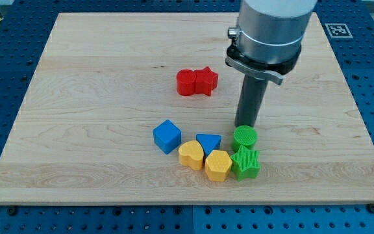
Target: Push the yellow hexagon horizontally to the red circle
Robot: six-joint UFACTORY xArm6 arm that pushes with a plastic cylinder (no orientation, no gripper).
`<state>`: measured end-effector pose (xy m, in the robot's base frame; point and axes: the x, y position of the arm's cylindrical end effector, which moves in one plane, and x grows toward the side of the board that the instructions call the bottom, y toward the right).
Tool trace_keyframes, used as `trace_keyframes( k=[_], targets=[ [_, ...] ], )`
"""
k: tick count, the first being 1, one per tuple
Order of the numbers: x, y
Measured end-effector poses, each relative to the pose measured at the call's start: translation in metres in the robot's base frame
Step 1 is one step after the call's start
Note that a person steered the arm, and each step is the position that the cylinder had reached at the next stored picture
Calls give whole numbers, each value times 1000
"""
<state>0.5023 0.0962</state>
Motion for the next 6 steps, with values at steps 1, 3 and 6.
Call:
trace_keyframes(
  k=[1, 3, 6],
  targets=[
    [-3, 9],
    [15, 82],
    [114, 85]
  ],
)
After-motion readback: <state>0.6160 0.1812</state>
